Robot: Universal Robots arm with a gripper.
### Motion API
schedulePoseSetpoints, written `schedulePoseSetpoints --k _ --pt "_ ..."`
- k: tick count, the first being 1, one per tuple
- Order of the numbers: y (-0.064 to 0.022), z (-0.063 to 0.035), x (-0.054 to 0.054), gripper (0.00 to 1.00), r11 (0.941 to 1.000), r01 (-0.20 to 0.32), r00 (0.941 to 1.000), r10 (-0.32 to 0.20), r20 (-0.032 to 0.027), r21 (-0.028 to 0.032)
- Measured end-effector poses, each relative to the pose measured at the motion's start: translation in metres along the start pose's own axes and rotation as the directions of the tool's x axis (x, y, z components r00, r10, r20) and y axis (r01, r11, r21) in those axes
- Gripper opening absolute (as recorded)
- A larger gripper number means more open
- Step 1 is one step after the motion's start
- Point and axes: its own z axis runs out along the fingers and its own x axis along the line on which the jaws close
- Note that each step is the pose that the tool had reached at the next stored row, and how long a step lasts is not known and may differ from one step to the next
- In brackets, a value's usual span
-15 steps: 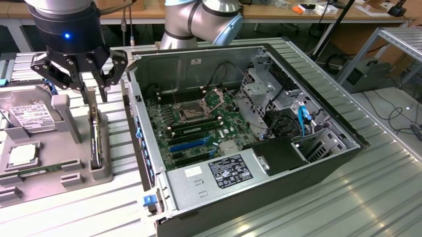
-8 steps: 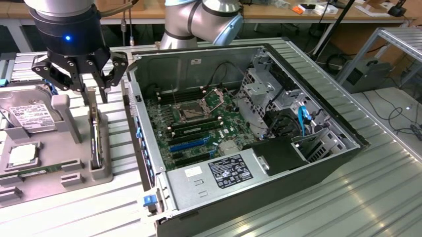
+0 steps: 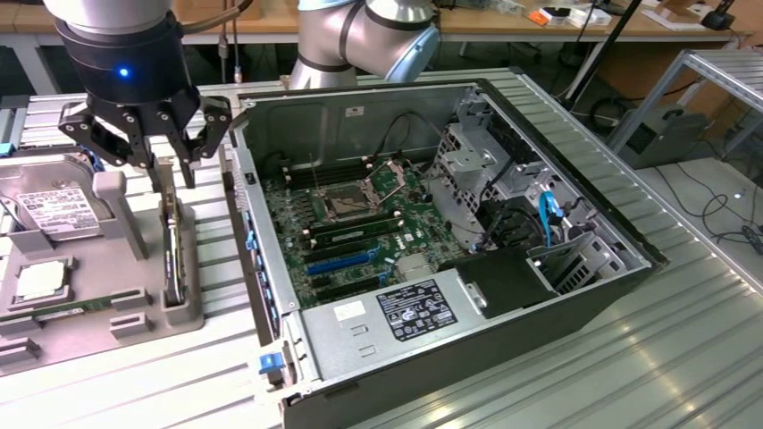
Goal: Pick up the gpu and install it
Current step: 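Pick up the gpu and move the gpu toward the slot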
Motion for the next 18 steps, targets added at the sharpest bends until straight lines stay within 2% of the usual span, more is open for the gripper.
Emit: schedulePoseSetpoints --k 18 --pt "-0.0003 0.0062 0.0002 0.36 1.0000 0.000 1.0000 0.000 -0.0001 0.0000"
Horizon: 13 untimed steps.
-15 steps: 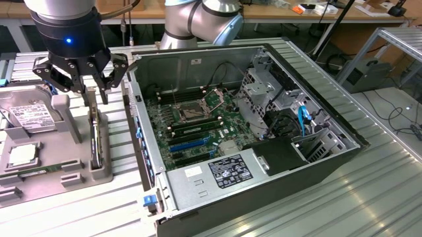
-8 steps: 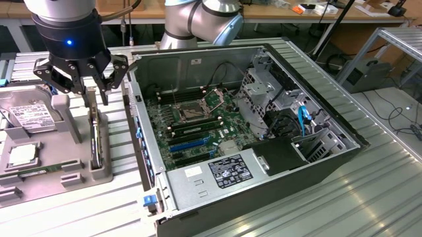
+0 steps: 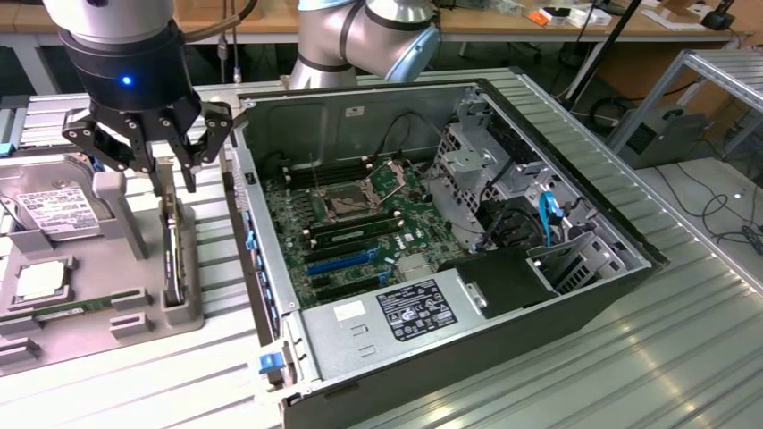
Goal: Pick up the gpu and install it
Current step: 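Pick up the gpu and move the gpu toward the slot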
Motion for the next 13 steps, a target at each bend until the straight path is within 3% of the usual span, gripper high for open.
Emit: schedulePoseSetpoints --k 13 --pt "-0.0002 0.0040 0.0001 0.36 1.0000 0.000 1.0000 0.000 0.0001 0.0000"
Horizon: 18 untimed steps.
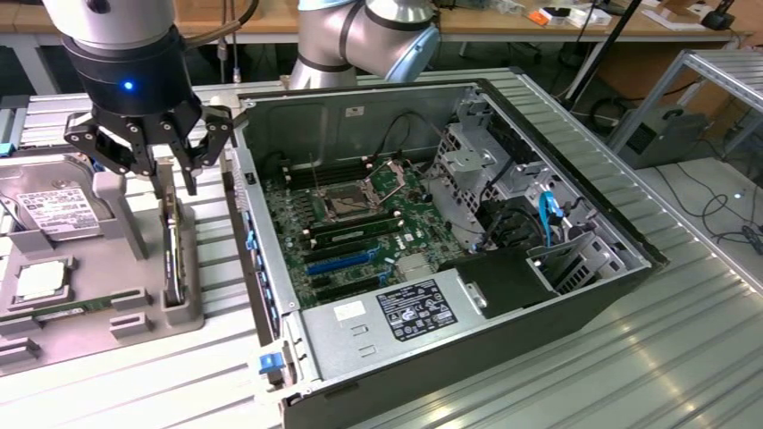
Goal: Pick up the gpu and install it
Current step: 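Pick up the gpu and move the gpu toward the slot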
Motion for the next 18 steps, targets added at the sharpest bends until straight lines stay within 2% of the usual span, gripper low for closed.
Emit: schedulePoseSetpoints --k 18 --pt "-0.0003 0.0056 0.0001 0.36 1.0000 0.000 1.0000 0.000 -0.0001 0.0001"
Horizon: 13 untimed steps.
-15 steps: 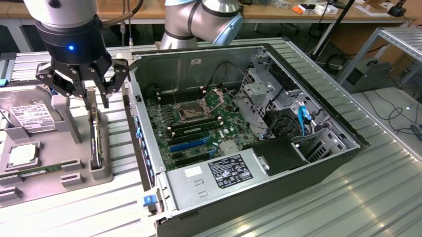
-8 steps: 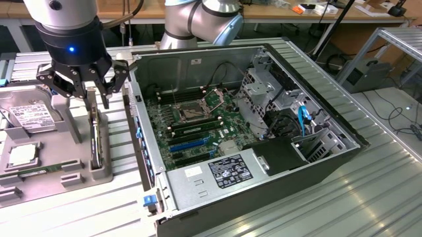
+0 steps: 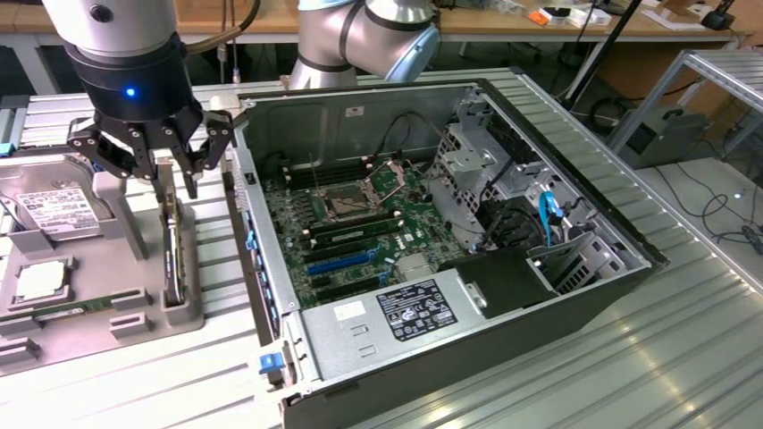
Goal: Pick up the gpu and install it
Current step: 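Pick up the gpu and move the gpu toward the slot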
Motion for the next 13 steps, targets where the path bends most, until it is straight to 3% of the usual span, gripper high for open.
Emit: schedulePoseSetpoints --k 13 --pt "-0.0001 0.0032 0.0001 0.36 1.0000 0.000 1.0000 0.000 0.0000 0.0000"
